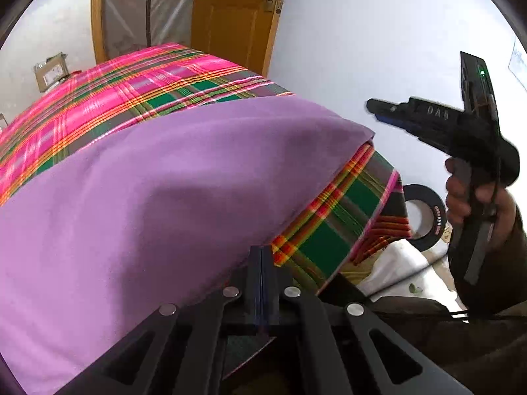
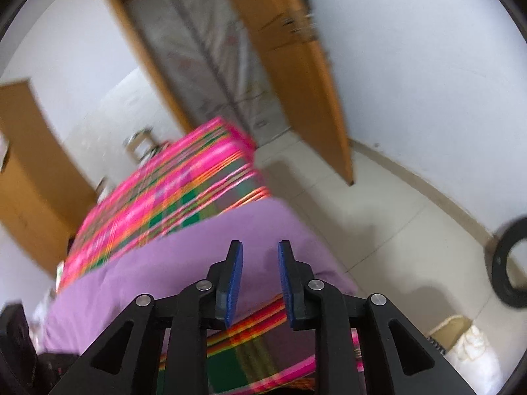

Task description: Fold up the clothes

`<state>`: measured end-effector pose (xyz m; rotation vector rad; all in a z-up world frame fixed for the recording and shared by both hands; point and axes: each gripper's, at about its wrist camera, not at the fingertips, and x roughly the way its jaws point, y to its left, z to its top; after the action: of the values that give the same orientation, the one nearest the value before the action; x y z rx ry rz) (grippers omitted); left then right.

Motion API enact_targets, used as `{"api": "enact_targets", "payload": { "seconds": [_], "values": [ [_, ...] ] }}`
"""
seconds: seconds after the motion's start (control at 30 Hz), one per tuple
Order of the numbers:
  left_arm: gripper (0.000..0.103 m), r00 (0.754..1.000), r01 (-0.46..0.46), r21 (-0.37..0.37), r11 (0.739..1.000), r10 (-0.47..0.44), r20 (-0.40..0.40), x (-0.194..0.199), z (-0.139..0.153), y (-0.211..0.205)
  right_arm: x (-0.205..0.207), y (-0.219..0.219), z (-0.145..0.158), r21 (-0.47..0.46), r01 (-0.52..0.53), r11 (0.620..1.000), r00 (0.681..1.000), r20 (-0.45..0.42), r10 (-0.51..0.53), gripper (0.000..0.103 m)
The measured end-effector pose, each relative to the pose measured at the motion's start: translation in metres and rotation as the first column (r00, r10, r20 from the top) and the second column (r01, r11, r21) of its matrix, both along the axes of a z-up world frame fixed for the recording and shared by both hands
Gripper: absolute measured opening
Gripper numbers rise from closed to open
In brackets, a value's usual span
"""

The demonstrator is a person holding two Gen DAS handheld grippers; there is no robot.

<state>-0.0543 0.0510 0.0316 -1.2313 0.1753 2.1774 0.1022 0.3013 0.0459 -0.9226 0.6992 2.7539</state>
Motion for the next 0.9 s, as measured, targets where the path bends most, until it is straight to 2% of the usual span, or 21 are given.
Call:
{"api": "enact_targets", "payload": {
  "seconds": [0.1,0.2,0.37,0.5,0.63,0.8,0.87,0.9],
  "values": [
    [0.000,1.000,-0.001,0.009,1.000,0.001,-0.005,0.003,0.002,-0.002,-0.008,-0.027,-0.001,0.095,-0.089,0.992,0.996,0.025,0.087,0.024],
    [0.001,0.999,-0.032,0.023,0.999,0.032,0.000,0.000,0.002,-0.009,-0.020,-0.054,0.000,0.192,-0.198,0.961,0.980,0.050,0.191,0.026],
    [0.002,0.994,-0.102,0.051,0.993,0.100,0.035,0.000,-0.001,-0.030,-0.044,-0.089,-0.019,0.227,-0.361,0.905,0.931,0.137,0.337,0.026],
    [0.003,0.987,-0.156,0.057,0.986,0.153,0.048,0.006,-0.003,-0.051,-0.038,-0.111,-0.037,0.253,-0.429,0.867,0.901,0.194,0.388,0.027],
    [0.004,0.976,-0.215,0.078,0.973,0.211,0.058,0.014,-0.006,-0.078,-0.015,-0.135,-0.039,0.344,-0.488,0.802,0.872,0.214,0.439,0.029],
    [0.006,0.960,-0.278,0.107,0.955,0.273,0.060,0.017,-0.003,-0.106,-0.008,-0.144,-0.036,0.357,-0.530,0.769,0.847,0.268,0.459,0.029],
    [0.007,0.953,-0.302,0.105,0.948,0.298,0.053,0.017,-0.002,-0.116,-0.007,-0.147,-0.029,0.359,-0.546,0.757,0.837,0.275,0.473,0.029],
    [0.011,0.949,-0.315,0.102,0.944,0.311,0.050,0.017,-0.001,-0.121,-0.006,-0.149,-0.022,0.360,-0.548,0.755,0.836,0.253,0.487,0.028]
  ]
}}
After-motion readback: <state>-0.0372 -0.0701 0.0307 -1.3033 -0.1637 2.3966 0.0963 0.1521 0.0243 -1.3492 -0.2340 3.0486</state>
